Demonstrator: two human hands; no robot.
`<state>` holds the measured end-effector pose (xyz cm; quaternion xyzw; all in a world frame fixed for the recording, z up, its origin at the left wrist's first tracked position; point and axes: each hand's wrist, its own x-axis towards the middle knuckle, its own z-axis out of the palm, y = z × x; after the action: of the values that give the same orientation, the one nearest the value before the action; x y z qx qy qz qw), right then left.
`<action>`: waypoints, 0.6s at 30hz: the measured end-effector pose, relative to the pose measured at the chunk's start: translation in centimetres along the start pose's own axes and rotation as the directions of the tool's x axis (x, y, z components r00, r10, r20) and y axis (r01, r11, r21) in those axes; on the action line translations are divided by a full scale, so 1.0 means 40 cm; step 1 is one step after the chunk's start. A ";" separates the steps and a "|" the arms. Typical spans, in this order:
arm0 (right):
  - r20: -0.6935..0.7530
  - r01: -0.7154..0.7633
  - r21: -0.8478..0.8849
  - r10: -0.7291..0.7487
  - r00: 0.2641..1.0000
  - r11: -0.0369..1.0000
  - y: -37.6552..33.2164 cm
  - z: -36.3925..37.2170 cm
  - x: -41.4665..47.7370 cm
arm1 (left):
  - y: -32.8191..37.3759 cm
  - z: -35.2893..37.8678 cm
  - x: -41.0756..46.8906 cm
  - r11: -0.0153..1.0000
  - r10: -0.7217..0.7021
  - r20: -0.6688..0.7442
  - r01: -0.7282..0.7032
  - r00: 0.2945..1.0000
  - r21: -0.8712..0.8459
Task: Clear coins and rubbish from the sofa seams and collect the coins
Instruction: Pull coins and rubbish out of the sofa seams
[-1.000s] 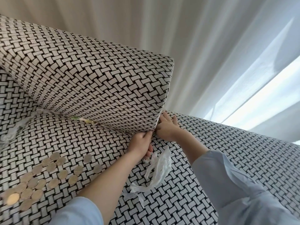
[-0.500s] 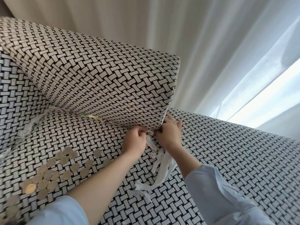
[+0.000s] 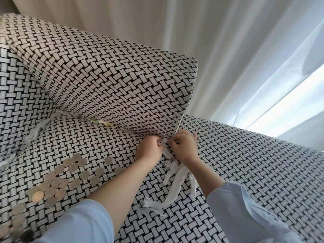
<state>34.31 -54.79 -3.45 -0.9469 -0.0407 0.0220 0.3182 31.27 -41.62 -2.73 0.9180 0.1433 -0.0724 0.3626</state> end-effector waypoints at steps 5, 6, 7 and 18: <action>0.097 0.173 -0.333 -0.149 0.984 0.927 -0.003 0.024 -0.045 | 0.008 -0.004 0.006 0.996 -0.051 0.062 0.046 0.997 0.078; 0.116 0.188 -0.370 -0.155 0.981 0.910 -0.002 0.022 -0.048 | 0.009 -0.004 0.010 0.994 -0.059 0.078 0.051 0.995 0.098; 0.132 0.197 -0.399 -0.156 0.979 0.896 -0.003 0.018 -0.046 | 0.009 -0.004 0.015 0.993 -0.065 0.094 0.054 0.993 0.108; 0.453 -0.136 -0.449 0.356 0.818 0.883 -0.063 0.025 0.100 | -0.006 -0.022 0.074 0.979 -0.131 0.296 0.171 0.946 -0.112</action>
<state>38.06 -51.80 -2.80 -0.9459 -0.0040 0.3114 0.0909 34.05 -40.23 -2.94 0.8571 0.1639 -0.2227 0.4347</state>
